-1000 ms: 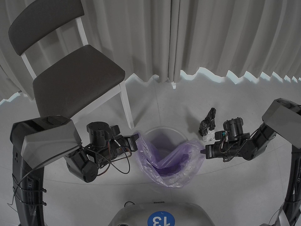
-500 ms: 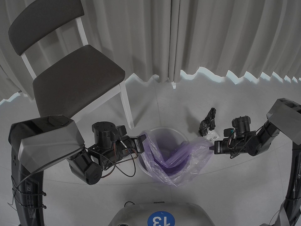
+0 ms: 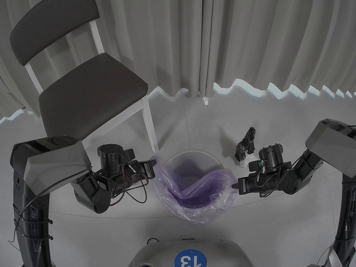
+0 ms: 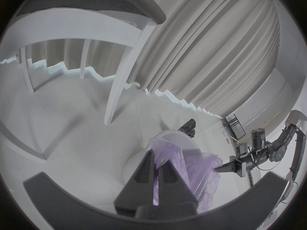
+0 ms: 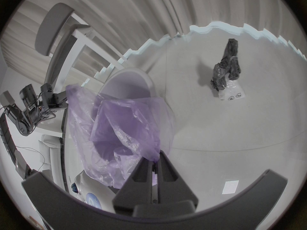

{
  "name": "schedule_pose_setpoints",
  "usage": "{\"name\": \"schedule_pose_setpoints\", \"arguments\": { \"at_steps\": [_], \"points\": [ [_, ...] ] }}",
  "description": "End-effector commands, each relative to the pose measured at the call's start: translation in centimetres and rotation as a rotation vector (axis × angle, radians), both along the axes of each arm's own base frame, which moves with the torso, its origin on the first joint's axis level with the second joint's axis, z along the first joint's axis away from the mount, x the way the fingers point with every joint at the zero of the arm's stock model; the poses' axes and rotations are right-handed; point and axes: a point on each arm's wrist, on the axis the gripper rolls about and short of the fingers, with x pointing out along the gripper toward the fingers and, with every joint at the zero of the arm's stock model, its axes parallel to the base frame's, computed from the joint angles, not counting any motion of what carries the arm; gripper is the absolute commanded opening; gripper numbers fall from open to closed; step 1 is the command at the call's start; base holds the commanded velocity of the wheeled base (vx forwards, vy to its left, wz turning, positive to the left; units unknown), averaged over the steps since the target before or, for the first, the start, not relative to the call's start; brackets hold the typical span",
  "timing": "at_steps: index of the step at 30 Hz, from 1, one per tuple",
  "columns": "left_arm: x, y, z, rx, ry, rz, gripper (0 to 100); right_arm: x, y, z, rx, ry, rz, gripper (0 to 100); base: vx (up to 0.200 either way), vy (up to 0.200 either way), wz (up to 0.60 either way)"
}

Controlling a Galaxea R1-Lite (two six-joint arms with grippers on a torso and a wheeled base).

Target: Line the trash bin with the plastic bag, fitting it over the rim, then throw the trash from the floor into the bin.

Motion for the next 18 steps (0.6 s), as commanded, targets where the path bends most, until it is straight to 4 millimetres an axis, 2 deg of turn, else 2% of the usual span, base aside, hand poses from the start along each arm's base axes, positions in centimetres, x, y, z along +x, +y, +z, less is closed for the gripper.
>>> {"name": "schedule_pose_setpoints", "arguments": {
  "at_steps": [1,5,8,14,18],
  "points": [
    [0.0,1.0,1.2,-0.001,0.001,0.022,0,-0.5,0.9,0.4,0.004,-0.004,0.022,0,0.0,0.0,0.0],
    [0.4,1.8,1.3,0.0,0.006,0.045,0,-0.5,0.7,0.9,0.007,-0.016,0.016,0,0.0,0.0,0.0],
    [0.7,1.4,0.2,0.007,0.023,0.043,0,0.0,-0.2,0.8,0.008,-0.017,-0.011,0,0.0,0.0,0.0],
    [0.8,-0.6,-0.9,0.007,0.029,0.005,0,1.6,-2.3,0.6,0.011,-0.026,-0.074,0,0.0,0.0,0.0],
    [-0.2,-2.7,-1.0,0.017,0.027,-0.015,0,3.0,-3.4,0.8,0.022,-0.047,-0.106,0,0.0,0.0,0.0]
  ]
}}
